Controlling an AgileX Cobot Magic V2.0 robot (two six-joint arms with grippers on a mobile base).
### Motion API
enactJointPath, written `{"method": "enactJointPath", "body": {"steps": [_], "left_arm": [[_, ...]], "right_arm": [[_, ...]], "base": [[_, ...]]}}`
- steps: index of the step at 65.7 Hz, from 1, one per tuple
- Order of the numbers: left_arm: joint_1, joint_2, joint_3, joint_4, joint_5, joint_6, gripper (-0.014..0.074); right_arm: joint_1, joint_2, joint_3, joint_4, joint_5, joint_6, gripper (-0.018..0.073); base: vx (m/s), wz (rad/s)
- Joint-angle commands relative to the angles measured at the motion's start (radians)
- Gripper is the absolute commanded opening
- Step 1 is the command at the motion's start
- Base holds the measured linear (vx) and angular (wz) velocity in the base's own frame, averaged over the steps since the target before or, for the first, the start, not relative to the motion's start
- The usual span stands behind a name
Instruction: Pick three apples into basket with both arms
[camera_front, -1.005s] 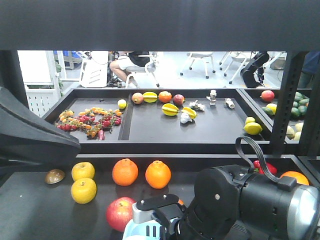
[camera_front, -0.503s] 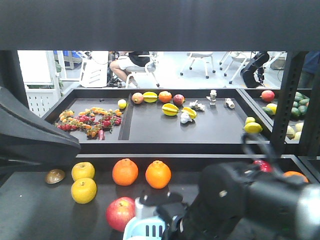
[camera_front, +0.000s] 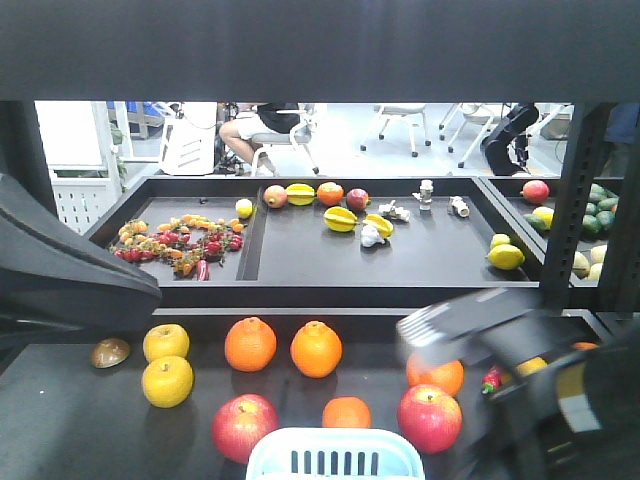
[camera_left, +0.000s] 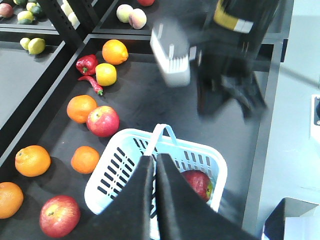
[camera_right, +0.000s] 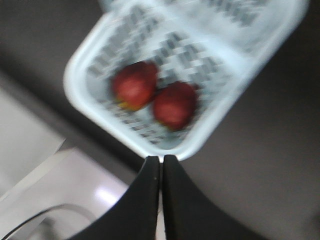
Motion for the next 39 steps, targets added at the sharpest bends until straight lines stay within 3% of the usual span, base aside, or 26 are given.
{"method": "enactJointPath", "body": {"steps": [1,12,20,24,32,39], "left_arm": [[-0.008,-0.017,-0.027,-0.032,-0.034,-0.010,-0.0008],[-0.008,-0.017,-0.027,-0.032,-0.034,-0.010,-0.0008],[-0.008,-0.017,-0.027,-0.032,-0.034,-0.010,-0.0008],[-0.008,-0.017,-0.027,-0.032,-0.034,-0.010,-0.0008],[-0.008,-0.017,-0.027,-0.032,-0.034,-0.010,-0.0008],[-0.008,-0.017,-0.027,-0.032,-0.034,-0.010,-0.0008]], "right_arm": [[-0.005,-0.091,-0.029,-0.177,0.037,0.130,-0.0005],[-0.023,-0.184,-0.029,-0.235,0.037,0.170,-0.0005],[-0.150,-0.212,-0.029,-0.254,0.037,0.162,-0.0005],[-0.258,-0.212,-0.029,-0.283,0.037,0.130,-0.0005],[-0.501,-0.182,-0.027,-0.269,0.037,-0.037,-0.0003],[-0.765,-0.123,-0.027,-0.166,0.037,-0.173,-0.0001]], "base": [[0.00,0.00],[0.00,0.00],[0.00,0.00],[0.00,0.00],[0.00,0.00],[0.00,0.00]]}}
